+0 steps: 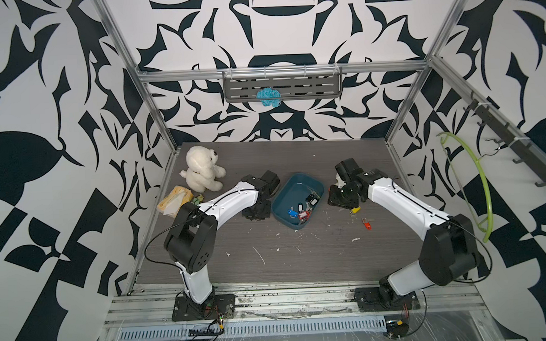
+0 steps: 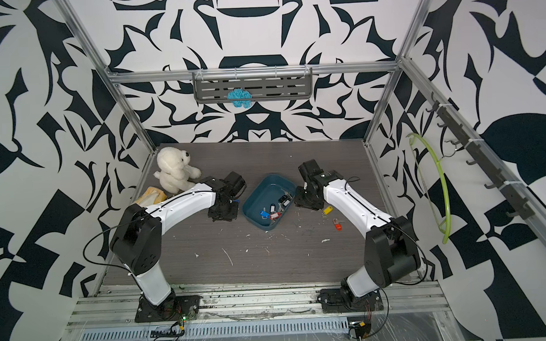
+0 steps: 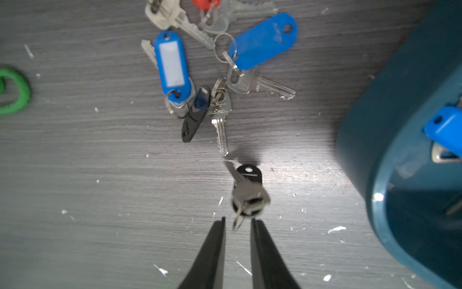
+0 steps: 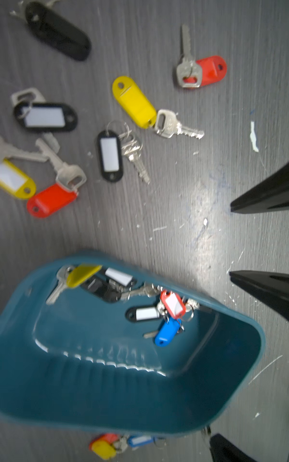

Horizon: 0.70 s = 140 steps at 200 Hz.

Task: Take the keys out of the storage box
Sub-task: Place the key at the center of the board, then pick up the key from the storage box.

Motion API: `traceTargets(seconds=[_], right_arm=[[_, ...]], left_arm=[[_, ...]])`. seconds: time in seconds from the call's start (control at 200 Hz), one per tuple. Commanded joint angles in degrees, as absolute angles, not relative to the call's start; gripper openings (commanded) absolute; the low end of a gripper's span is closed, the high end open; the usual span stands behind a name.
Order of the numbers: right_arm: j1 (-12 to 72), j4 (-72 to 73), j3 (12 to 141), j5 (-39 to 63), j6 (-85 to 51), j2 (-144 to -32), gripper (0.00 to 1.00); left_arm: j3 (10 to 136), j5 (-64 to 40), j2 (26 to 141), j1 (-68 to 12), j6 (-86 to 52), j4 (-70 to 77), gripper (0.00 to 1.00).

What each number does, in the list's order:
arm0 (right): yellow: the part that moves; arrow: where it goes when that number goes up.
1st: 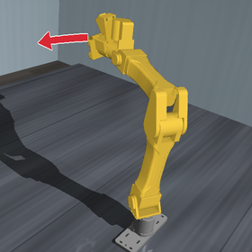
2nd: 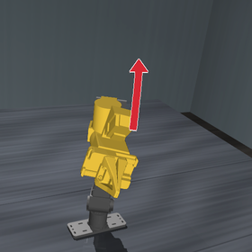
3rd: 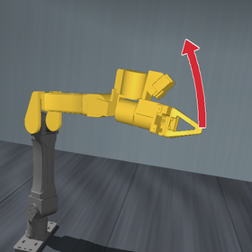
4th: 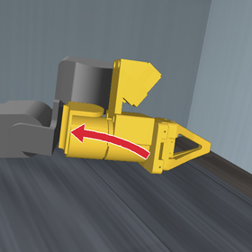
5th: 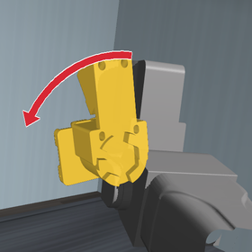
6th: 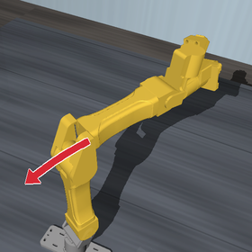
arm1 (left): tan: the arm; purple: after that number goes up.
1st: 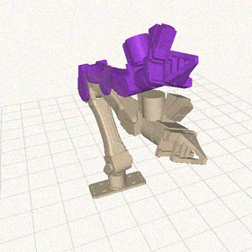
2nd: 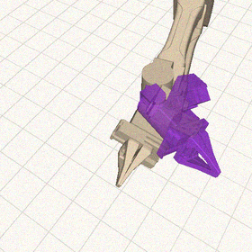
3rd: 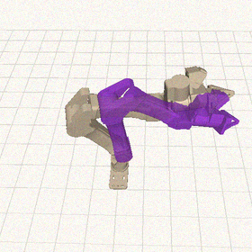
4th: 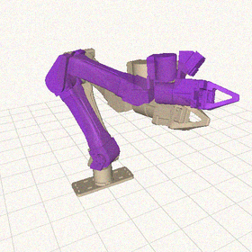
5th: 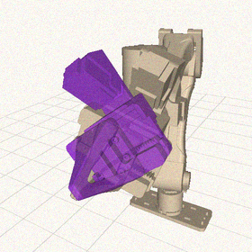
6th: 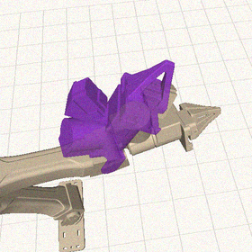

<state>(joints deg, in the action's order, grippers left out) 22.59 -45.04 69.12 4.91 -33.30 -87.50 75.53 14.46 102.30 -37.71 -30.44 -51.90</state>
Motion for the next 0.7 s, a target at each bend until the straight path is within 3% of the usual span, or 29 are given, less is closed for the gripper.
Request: traceTargets(seconds=[0.0,0.065,0.2,0.695], right_arm=[[24.89,-47.05,73.71,3.42,-33.81,-89.08,0.48],[25.85,-47.57,75.87,3.51,-33.22,-90.83,0.48],[27.2,-50.26,82.61,4.79,-29.58,-96.75,0.48],[29.86,-68.13,110.47,2.33,-14.47,-122.03,0.46]], left_arm=[[74.23,14.06,102.66,-37.42,-31.2,-50.66,0.57],[73.75,14.06,102.02,-37.29,-31.11,-50.37,0.66],[73.31,15.23,100.18,-36.94,-31.11,-50.69,0.73],[71.76,19.13,89.2,-36.22,-31.29,-49.12,0.83]])
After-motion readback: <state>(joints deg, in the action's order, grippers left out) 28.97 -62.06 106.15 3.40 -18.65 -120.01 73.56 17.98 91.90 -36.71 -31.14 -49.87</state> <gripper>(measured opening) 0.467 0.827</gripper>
